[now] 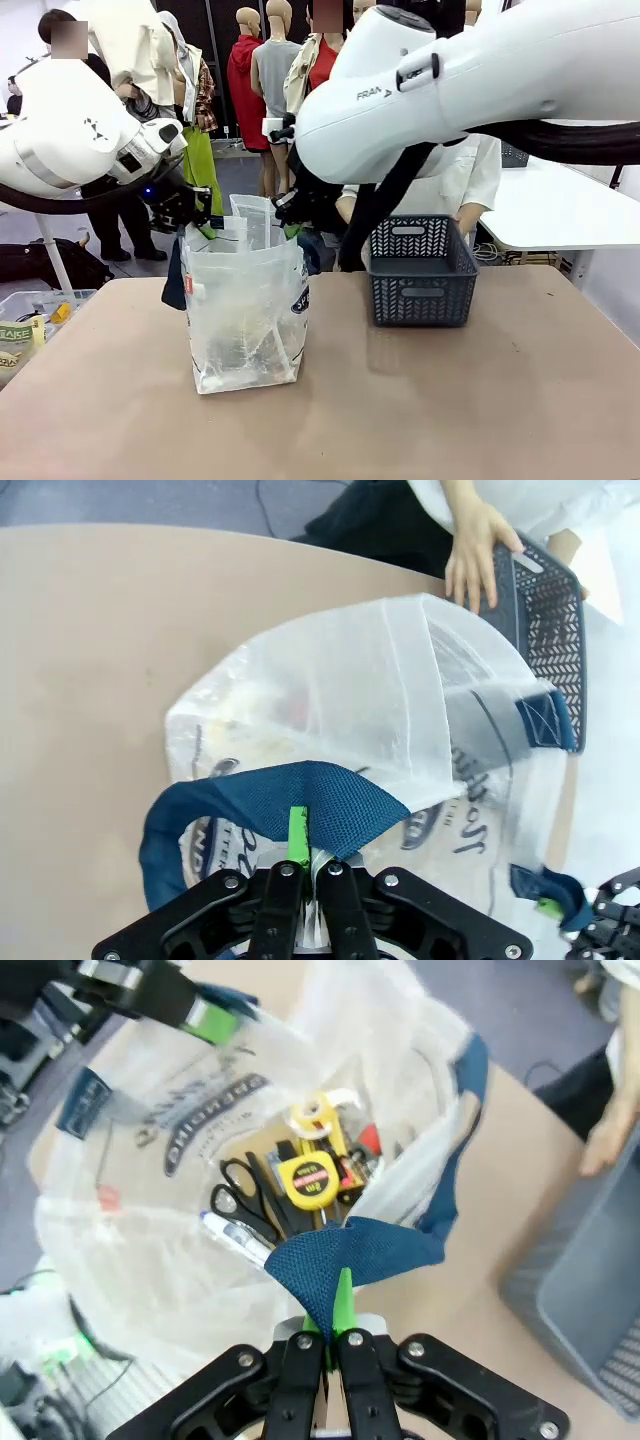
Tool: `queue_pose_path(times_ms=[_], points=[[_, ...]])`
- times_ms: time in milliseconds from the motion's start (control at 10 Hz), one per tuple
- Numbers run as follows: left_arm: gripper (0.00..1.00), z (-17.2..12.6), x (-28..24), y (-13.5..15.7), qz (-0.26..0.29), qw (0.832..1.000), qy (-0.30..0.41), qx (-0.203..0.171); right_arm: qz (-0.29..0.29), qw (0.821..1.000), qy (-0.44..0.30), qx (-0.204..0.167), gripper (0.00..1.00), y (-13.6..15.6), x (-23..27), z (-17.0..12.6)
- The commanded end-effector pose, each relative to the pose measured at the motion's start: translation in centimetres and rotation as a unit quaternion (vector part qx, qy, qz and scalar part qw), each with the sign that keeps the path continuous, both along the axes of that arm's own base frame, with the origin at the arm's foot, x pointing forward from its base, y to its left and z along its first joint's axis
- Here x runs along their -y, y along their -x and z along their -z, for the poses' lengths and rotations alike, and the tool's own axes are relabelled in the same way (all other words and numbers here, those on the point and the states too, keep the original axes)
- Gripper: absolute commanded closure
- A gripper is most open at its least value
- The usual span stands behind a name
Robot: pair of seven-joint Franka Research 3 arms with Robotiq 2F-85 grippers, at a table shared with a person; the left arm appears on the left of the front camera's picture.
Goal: Transfer purchased items from the store into the shopping bag.
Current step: Move the Reusable shopping bag to the right side of the table.
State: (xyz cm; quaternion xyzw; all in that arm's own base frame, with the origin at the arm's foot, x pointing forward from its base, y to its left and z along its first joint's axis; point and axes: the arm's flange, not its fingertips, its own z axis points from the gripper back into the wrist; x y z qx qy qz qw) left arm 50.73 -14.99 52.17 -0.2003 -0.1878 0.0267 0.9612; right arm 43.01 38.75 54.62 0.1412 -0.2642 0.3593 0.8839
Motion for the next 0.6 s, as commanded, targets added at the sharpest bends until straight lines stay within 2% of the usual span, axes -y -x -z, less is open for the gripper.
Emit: queue_pose_path(times_ms=[0,200,500], points=[[1.0,0.1,-0.6,0.5,0.02,0.998,0.053,0.003,-0.037,0.999,-0.009,0.011,1.0,-1.6,-1.1,0.1],[1.0,0.7,-1.5,0.0,0.008,0.994,0.109,-0.008,-0.084,0.995,-0.046,0.027,1.0,-1.7,-2.3,0.2],[1.0,1.4,-2.3,-0.6,-0.018,0.979,0.2,-0.013,-0.121,0.988,-0.082,0.044,1.0,-1.4,-3.2,0.0]])
